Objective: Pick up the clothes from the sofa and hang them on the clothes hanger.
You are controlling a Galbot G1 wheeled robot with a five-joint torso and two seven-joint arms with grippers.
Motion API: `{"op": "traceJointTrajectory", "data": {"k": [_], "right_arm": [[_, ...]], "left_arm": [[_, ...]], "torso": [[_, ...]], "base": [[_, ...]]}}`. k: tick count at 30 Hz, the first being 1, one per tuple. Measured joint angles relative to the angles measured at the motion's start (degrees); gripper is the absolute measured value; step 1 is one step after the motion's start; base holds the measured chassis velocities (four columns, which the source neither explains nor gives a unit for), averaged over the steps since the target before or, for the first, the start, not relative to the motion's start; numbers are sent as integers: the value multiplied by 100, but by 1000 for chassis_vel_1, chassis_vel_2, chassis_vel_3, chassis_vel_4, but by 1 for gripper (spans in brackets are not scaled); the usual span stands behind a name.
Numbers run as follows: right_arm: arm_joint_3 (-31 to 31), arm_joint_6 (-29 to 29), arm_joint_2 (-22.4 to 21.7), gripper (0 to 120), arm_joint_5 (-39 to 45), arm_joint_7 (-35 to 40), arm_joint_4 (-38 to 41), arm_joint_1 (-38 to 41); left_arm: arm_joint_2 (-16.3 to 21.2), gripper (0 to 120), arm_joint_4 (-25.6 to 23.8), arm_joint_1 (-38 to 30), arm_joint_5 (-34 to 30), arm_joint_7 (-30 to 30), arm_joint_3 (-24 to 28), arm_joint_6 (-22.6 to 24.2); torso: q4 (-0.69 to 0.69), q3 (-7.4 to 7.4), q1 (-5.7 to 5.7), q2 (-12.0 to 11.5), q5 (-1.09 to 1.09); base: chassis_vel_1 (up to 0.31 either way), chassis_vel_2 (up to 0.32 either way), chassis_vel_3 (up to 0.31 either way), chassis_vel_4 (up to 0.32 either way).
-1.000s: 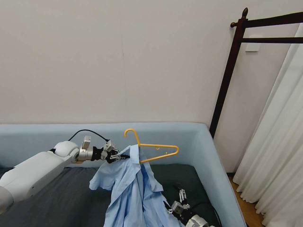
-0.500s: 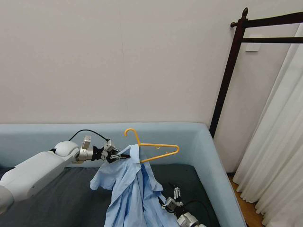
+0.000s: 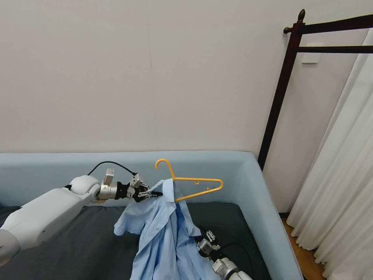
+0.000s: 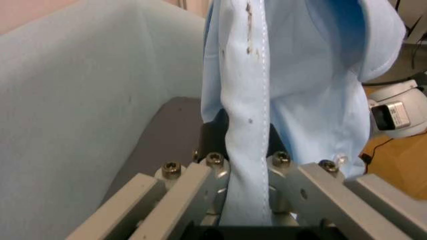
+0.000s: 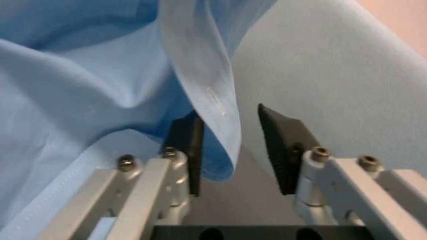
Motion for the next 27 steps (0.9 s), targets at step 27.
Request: {"op": "traceJointTrajectory", "data": {"k": [27], "right_arm": [[-554, -1974, -989, 0, 3598, -321, 1886, 309]], "left_arm": [[157, 1, -32, 204, -115, -106, -255, -308]], "torso": [[-1, 0, 0, 0, 0]], "base": [[0, 0, 0, 0]]}}
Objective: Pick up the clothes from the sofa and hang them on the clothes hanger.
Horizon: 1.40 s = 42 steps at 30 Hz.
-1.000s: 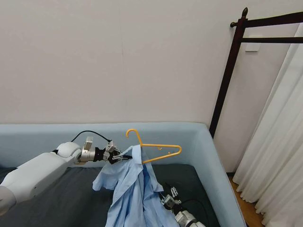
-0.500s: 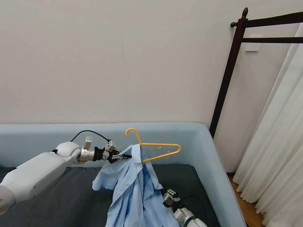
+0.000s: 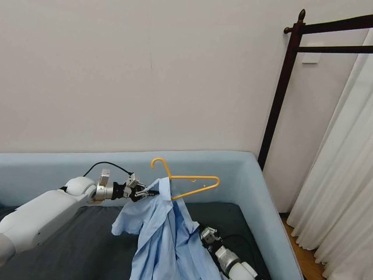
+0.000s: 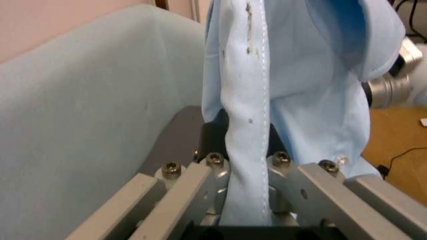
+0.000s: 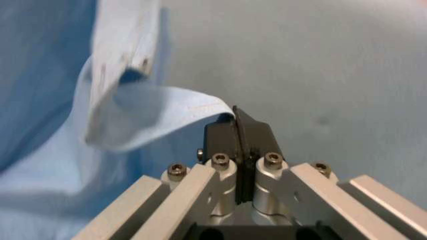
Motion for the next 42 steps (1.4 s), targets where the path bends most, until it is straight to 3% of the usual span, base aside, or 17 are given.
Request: {"op": "traceJointTrajectory", "data": {"k": [3, 4, 9, 15, 24, 29, 36, 42], "right_arm": [[97, -1208, -354, 0, 1166, 34, 631, 296], [97, -1208, -354, 0, 1166, 34, 631, 296], [401, -2475, -820, 0, 2709, 231, 1346, 736], [591, -2766, -1136, 0, 3386, 490, 1698, 1063], [787, -2760, -1515, 0, 3497, 564, 2099, 1221], [955, -2664, -1864, 0, 3451, 553, 2725, 1117], [1115, -2543, -2502, 0, 3379, 499, 4179, 832], [954, -2499, -2667, 0, 2988, 499, 4998, 643]], "left_arm": [[38, 1, -9, 34, -1, 61, -79, -70], [38, 1, -9, 34, -1, 61, -79, -70], [105, 1, -74, 121, 97, 225, -268, -156], [188, 1, -110, 186, 236, 388, -372, -213], [288, 1, -125, 248, 456, 461, -490, -252], [296, 1, -58, 255, 672, 436, -540, -272], [147, 1, -27, 150, 1160, -4, -462, -236], [-272, 1, -55, -63, 1394, -659, -262, -148]], "torso": [[0, 0, 0, 0, 0], [0, 0, 0, 0, 0], [0, 0, 0, 0, 0], [0, 0, 0, 0, 0], [0, 0, 0, 0, 0], [0, 0, 0, 0, 0], [1, -1, -1, 1, -1], [-2, -1, 0, 0, 0]], "base": [[0, 0, 0, 0], [0, 0, 0, 0], [0, 0, 0, 0], [0, 0, 0, 0], [0, 0, 0, 0], [0, 0, 0, 0], [0, 0, 0, 0], [0, 0, 0, 0]]}}
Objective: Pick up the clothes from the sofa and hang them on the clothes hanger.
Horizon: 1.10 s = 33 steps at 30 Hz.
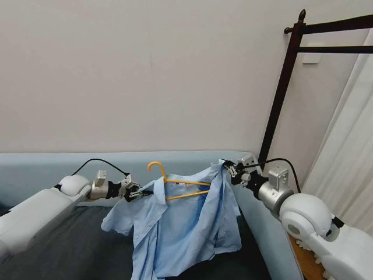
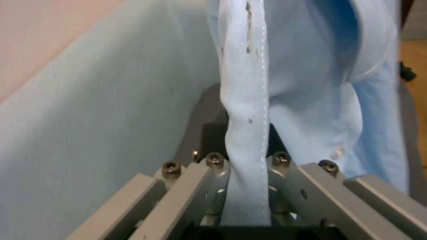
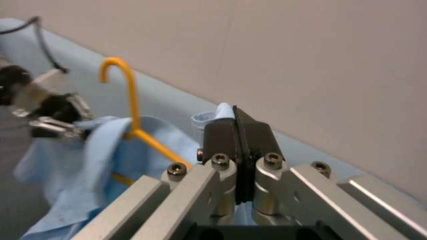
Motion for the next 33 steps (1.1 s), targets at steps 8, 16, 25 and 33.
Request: {"op": "traceJointTrajectory", "data": {"k": [8, 16, 25, 33], "right_arm": [[-48, 204, -258, 0, -509, -50, 334, -95], [-55, 651, -382, 0, -1545, -266, 432, -361], [-354, 836, -796, 0, -2525, -377, 511, 102], [-898, 871, -616, 0, -2912, -367, 327, 461]], "left_arm": [[-309, 1, -96, -479, -383, -480, 202, 73], [-212, 1, -344, -1781, -931, -386, 1238, 188], [-271, 1, -723, -3390, -1651, -467, 2095, 511], [-192, 1, -1129, -3619, -1739, -656, 2304, 750]], "torso": [[2, 0, 0, 0, 0], [3, 1, 0, 0, 1], [0, 0, 0, 0, 1], [4, 0, 0, 0, 0]], "base": [[0, 0, 0, 0], [0, 0, 0, 0], [0, 0, 0, 0], [0, 0, 0, 0]]}}
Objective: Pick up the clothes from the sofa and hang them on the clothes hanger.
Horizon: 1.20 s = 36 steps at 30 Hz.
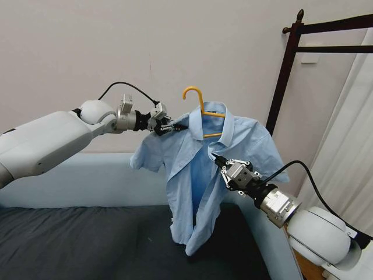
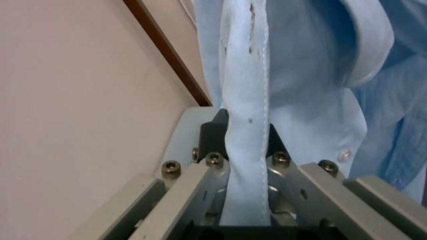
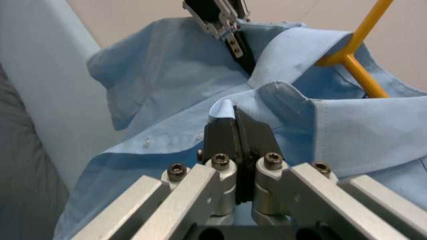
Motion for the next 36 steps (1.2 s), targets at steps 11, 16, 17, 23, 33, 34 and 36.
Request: {"op": "traceJointTrajectory", "data": {"k": [11, 16, 17, 23, 33, 34, 36], "right_arm": [[314, -316, -121, 10, 281, 152, 212, -657], [459, -115, -240, 29, 964, 62, 557, -980], [486, -129, -225, 33, 1178, 172, 658, -978], [692, -543, -87, 55, 2453, 1372, 916, -427], [382, -965, -90, 91, 2756, 1832, 392, 398], [383, -920, -136, 96, 2697, 1720, 246, 460], [422, -776, -343, 99, 2661, 1410, -8, 578]], "left_arm": [[186, 1, -148, 333, 116, -370, -133, 2], [226, 1, -70, 401, 173, -524, -256, -74], [255, 1, -89, 403, 181, -549, -280, -82], [413, 1, -361, 493, 306, -655, -349, -74], [556, 1, -910, 774, 383, -911, -476, 22], [572, 1, -942, 796, 404, -897, -496, 11], [604, 1, -989, 832, 462, -854, -524, -38]], "torso": [[-4, 0, 0, 0, -1], [-4, 0, 0, -1, 0], [-4, 0, 0, 0, -1], [0, 0, 0, 0, -1], [-2, 0, 0, 0, 0], [-1, 0, 0, 0, 0], [0, 1, 0, -1, 1]], "base": [[0, 0, 0, 0], [0, 0, 0, 0], [0, 0, 0, 0], [0, 0, 0, 0], [0, 0, 0, 0], [0, 0, 0, 0], [0, 0, 0, 0]]}}
